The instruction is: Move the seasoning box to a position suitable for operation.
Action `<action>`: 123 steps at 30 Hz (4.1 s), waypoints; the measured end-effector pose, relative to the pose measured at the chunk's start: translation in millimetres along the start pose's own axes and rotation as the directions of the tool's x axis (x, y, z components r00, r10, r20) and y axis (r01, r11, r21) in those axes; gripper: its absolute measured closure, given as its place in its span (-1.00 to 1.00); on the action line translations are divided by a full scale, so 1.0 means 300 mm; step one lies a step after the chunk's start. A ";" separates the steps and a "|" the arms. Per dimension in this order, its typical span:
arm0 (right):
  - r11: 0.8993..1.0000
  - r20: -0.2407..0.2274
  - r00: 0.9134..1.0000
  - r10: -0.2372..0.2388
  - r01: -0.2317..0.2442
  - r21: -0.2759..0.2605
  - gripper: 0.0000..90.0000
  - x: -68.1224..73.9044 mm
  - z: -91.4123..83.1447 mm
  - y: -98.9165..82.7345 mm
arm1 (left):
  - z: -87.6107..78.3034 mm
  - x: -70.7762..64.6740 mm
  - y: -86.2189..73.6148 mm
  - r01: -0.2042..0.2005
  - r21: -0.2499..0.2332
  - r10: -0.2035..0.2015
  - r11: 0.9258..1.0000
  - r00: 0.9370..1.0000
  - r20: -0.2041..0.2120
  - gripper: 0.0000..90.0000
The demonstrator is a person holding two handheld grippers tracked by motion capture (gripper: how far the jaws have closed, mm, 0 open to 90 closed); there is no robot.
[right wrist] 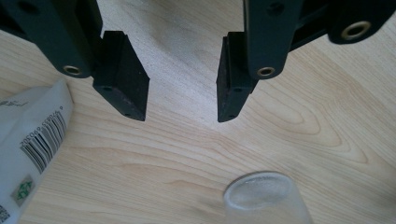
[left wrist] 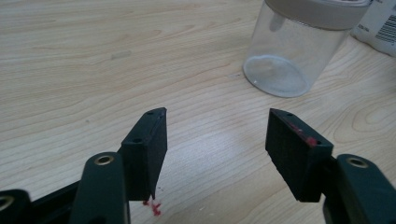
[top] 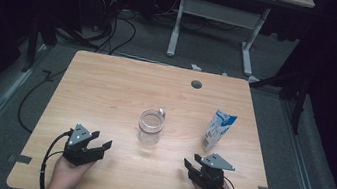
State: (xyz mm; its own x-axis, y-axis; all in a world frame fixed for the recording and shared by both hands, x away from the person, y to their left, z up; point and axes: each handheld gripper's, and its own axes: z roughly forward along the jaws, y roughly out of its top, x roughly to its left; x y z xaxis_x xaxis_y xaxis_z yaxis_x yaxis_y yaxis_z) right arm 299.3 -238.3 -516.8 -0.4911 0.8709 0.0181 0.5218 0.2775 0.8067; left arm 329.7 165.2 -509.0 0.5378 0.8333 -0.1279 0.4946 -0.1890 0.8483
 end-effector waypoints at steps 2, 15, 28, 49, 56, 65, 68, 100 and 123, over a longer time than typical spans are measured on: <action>1.000 0.003 1.000 0.001 -0.001 -0.002 0.23 -0.003 -0.001 0.000 | 0.005 -0.009 0.009 0.012 -0.010 -0.012 1.000 1.000 -0.001 -0.04; 1.000 0.010 1.000 0.006 -0.006 -0.020 0.25 -0.010 -0.006 -0.002 | 0.069 -0.073 0.101 -0.082 -0.010 0.081 0.997 0.996 -0.032 0.02; 1.000 -0.004 1.000 0.005 -0.005 -0.021 0.25 -0.015 -0.002 -0.004 | 0.181 -0.058 0.230 -0.093 -0.034 0.093 0.995 0.996 -0.012 0.49; 1.000 -0.001 1.000 -0.007 0.007 -0.021 0.32 -0.003 0.000 -0.006 | 0.361 -0.056 0.320 -0.095 -0.036 0.095 0.995 0.995 0.011 1.00; 1.000 -0.002 1.000 -0.015 0.015 -0.010 0.32 0.000 0.009 -0.010 | 0.383 -0.064 0.297 -0.074 -0.062 0.079 0.995 0.993 0.083 1.00; 1.000 -0.004 1.000 -0.012 0.012 -0.004 0.31 0.003 0.013 -0.013 | 0.353 -0.066 0.269 -0.075 -0.075 0.082 0.994 0.992 0.096 1.00; 1.000 -0.004 1.000 -0.013 0.013 -0.004 0.31 0.003 0.015 -0.013 | 0.324 -0.086 0.251 -0.086 -0.080 0.094 0.993 0.991 0.098 1.00; 1.000 0.006 1.000 0.001 -0.001 0.001 0.31 -0.008 0.015 -0.017 | 0.250 -0.202 0.166 -0.098 -0.095 0.109 0.991 0.987 0.121 1.00; 1.000 0.009 1.000 0.004 -0.004 -0.015 0.31 -0.009 0.003 -0.013 | 0.188 -0.309 0.125 -0.101 -0.119 0.123 0.988 0.974 0.191 1.00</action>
State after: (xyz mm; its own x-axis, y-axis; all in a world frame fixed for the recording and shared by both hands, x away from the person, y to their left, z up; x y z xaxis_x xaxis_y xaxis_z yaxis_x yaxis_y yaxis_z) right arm 299.2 -241.3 -520.6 -0.4825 0.8758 0.0155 0.5134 0.2684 0.8151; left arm 337.1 51.6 -494.3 0.7148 0.6893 -0.1182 0.3526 -0.2091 0.9121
